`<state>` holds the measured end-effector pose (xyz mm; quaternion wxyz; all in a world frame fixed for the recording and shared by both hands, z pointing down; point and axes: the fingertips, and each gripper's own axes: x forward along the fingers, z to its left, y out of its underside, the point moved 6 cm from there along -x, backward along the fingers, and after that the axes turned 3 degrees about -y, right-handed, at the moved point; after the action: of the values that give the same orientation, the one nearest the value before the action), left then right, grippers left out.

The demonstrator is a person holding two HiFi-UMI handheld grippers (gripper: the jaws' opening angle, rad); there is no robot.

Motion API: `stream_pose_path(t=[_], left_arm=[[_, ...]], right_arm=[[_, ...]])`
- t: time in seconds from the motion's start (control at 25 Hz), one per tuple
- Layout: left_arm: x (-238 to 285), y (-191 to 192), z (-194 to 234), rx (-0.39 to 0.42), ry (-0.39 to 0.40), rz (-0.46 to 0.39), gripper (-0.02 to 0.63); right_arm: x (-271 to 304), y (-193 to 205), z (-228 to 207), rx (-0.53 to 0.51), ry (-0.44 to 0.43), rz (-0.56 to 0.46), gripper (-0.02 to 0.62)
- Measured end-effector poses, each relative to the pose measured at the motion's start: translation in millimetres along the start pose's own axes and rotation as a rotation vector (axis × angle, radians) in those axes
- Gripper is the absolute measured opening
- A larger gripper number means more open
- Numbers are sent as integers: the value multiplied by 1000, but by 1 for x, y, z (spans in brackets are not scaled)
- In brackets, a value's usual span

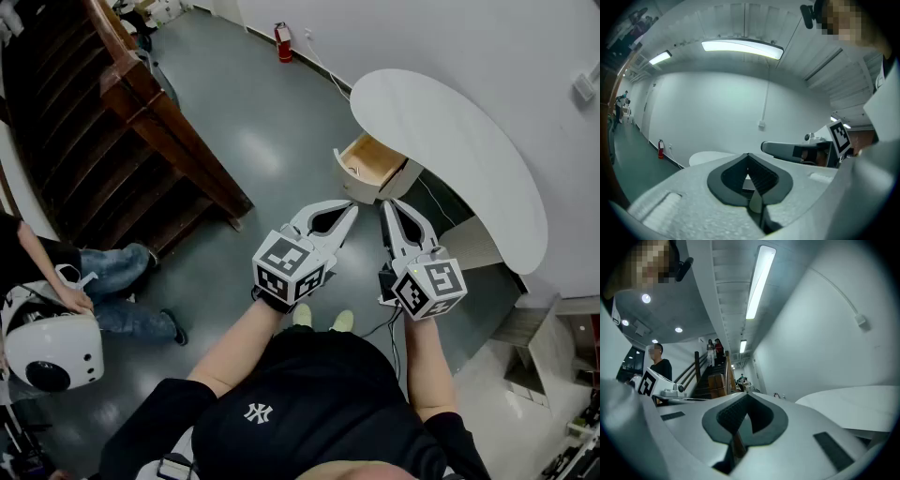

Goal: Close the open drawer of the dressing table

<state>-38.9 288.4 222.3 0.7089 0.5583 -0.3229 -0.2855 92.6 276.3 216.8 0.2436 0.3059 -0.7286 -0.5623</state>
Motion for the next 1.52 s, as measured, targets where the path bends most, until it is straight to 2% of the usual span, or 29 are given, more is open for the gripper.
stream_pose_path(t=[0.4, 0.6, 0.8, 1.24, 1.52], left_arm=[[5, -6, -6, 8, -12, -33, 9], [6, -5, -5, -10, -7, -65, 10], [8, 0, 2, -10, -52, -102, 11], [25, 22, 6, 20, -136, -65, 11], [43, 42, 50, -3, -154, -54, 11]], right_arm=[[-9, -3, -6, -14, 10, -6, 15], [-12, -4, -9, 10, -21, -25, 15], [-18, -6, -26, 40, -12, -54, 15], [-13, 12, -58, 77, -14, -40, 15], [29, 26, -77, 77, -11, -12, 15]])
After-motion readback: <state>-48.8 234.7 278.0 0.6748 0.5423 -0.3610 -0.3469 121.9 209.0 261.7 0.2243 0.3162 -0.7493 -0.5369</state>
